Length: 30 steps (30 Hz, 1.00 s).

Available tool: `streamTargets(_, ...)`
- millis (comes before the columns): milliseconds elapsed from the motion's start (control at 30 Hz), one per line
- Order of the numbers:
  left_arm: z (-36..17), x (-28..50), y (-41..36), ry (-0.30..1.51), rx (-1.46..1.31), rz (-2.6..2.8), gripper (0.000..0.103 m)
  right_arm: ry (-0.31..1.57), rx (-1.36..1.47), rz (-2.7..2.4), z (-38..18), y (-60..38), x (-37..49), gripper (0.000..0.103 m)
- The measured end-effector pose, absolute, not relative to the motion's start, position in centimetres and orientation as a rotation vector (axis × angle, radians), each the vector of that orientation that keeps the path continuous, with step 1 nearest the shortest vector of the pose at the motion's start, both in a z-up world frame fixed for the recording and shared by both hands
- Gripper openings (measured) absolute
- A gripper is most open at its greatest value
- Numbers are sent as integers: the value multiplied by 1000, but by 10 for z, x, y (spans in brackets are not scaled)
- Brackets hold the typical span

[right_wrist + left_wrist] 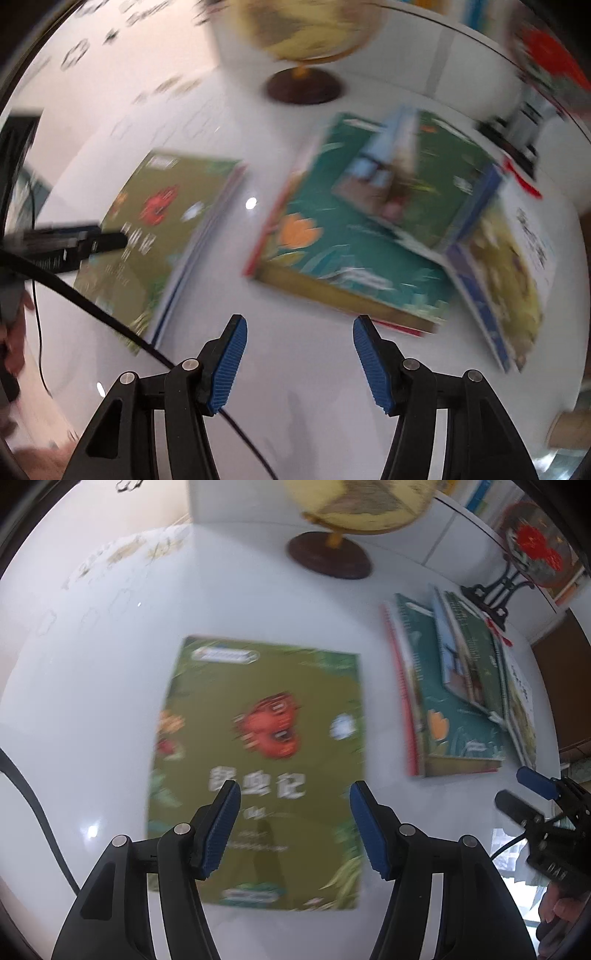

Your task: Organize books

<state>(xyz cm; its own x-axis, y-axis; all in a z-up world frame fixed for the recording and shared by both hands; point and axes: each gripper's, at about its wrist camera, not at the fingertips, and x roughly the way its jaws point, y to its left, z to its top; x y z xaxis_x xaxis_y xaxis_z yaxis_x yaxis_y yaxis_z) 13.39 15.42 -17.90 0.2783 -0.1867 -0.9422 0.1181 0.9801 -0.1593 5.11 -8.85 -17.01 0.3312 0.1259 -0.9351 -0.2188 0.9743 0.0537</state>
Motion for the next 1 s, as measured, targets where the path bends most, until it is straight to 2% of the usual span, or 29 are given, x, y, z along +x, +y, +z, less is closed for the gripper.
streamTargets(467,-157,162,-4,1237,75,-455,60,1129,498,-76,-178,-274,44,58)
streamTargets(667,-164,173,-49,1240,157,-447,60,1122,528,-102,-185,-305,45,58)
streamTargets(800,-161,176,-60,1238,49,-523,60,1132,522,-106,-195,-321,48,58)
streamTargets(1000,-169,179,-111,1254,116,-605,60,1161,543,-117,-216,-340,54,58)
